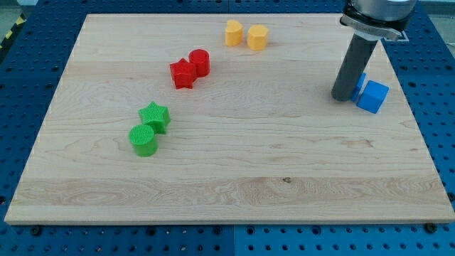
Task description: Separate the red star from the red circle
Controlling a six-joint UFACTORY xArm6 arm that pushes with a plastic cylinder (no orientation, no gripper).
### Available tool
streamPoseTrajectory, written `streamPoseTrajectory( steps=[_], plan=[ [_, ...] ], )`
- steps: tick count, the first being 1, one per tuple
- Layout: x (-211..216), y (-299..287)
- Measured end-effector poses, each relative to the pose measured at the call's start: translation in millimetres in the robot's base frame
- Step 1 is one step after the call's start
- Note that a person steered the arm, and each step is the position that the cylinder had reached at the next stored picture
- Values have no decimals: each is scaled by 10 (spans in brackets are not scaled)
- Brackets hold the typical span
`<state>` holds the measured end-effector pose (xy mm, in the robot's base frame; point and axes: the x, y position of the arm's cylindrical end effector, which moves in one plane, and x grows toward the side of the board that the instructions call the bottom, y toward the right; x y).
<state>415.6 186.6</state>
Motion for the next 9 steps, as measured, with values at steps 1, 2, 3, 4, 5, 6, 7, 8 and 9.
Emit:
streamPoseTrajectory(
  steps=[1,2,3,4,5,6,7,8,9],
  plan=[
    [-108,0],
    [-217,0],
    [-268,-106],
    [-455,-708],
    [-539,-978],
    [-540,-980],
    [-540,-980],
    [-523,-1380],
    [-477,-2040]
  ],
)
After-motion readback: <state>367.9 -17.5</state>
